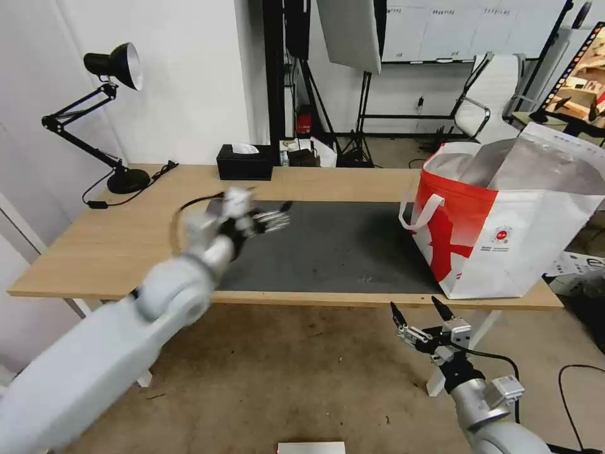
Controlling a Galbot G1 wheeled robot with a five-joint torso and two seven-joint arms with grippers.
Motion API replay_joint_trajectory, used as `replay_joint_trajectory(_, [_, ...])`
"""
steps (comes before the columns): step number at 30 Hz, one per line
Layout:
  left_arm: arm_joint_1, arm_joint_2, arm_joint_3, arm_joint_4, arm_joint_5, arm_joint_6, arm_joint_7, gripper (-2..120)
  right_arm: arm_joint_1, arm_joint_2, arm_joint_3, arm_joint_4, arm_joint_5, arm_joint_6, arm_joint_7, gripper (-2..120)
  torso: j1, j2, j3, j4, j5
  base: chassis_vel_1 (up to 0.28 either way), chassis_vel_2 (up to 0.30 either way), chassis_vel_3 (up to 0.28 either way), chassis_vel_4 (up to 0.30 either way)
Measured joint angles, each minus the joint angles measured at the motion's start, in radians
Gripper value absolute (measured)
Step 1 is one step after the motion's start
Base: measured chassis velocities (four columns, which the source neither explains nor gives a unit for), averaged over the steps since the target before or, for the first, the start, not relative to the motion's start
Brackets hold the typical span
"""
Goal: Pick up the trash from the table and place it into the takeout bag.
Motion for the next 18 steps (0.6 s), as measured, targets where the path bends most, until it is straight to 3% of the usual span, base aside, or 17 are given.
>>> replay_joint_trajectory(2, [0.150, -0.050, -0.098, -0.034, 0.060, -0.022, 0.001, 100, 0.000, 0.000, 0.000, 0.000, 0.000, 0.000, 0.000, 100, 0.000, 0.000, 0.000, 0.0000, -0.0003, 0.000, 0.000, 0.000, 0.000])
replay_joint_trajectory(3, [0.150, -0.050, -0.098, -0.034, 0.060, -0.022, 0.001, 100, 0.000, 0.000, 0.000, 0.000, 0.000, 0.000, 0.000, 100, 0.000, 0.000, 0.000, 0.0000, -0.0003, 0.000, 0.000, 0.000, 0.000])
replay_joint_trajectory(6, [0.392, -0.168, -0.222, -0.062, 0.183, -0.081, 0.025, 100, 0.000, 0.000, 0.000, 0.000, 0.000, 0.000, 0.000, 100, 0.000, 0.000, 0.000, 0.0005, 0.0000, 0.000, 0.000, 0.000, 0.000])
replay_joint_trajectory(8, [0.422, -0.185, -0.231, -0.062, 0.203, -0.095, 0.033, 100, 0.000, 0.000, 0.000, 0.000, 0.000, 0.000, 0.000, 100, 0.000, 0.000, 0.000, 0.0006, -0.0003, 0.000, 0.000, 0.000, 0.000])
replay_joint_trajectory(10, [0.502, -0.244, -0.249, -0.061, 0.278, -0.148, 0.064, 100, 0.000, 0.000, 0.000, 0.000, 0.000, 0.000, 0.000, 100, 0.000, 0.000, 0.000, 0.0003, 0.0003, 0.000, 0.000, 0.000, 0.000])
replay_joint_trajectory(18, [0.565, -0.334, -0.265, -0.066, 0.335, -0.170, 0.100, 100, 0.000, 0.000, 0.000, 0.000, 0.000, 0.000, 0.000, 100, 0.000, 0.000, 0.000, 0.0001, 0.0002, 0.000, 0.000, 0.000, 0.000])
